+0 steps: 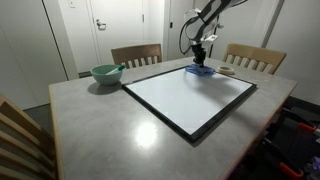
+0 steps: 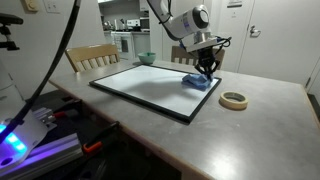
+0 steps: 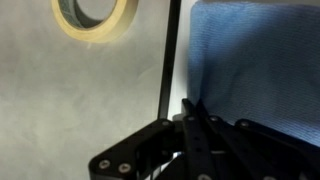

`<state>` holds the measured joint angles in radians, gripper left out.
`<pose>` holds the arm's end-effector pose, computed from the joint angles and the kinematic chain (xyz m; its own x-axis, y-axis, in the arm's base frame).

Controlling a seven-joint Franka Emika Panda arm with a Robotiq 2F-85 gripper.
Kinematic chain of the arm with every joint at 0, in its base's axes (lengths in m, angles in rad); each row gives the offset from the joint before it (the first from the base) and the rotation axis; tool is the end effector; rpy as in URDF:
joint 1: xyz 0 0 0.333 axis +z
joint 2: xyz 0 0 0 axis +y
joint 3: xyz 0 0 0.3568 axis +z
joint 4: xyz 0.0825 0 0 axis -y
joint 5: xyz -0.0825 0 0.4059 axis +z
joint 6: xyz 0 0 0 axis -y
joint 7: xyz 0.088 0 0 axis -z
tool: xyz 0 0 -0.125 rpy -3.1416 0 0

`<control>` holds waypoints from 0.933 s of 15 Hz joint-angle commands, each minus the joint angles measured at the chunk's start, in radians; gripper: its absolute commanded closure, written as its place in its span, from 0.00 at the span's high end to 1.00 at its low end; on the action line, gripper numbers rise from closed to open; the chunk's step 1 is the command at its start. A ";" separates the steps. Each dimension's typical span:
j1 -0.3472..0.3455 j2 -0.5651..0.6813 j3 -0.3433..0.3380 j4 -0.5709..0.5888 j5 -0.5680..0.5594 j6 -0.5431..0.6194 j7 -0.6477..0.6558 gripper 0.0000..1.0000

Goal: Use the blue towel to wipe the white board

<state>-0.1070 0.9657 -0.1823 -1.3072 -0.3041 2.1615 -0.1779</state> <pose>0.7535 -0.2073 0.1476 0.9723 0.1033 -0.2096 0.1712 -0.9254 0.3381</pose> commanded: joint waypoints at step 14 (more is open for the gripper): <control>-0.037 -0.099 -0.048 0.091 -0.033 -0.387 -0.040 0.01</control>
<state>-0.1342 0.9286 -0.2427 -1.1968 -0.3056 1.8461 -0.1867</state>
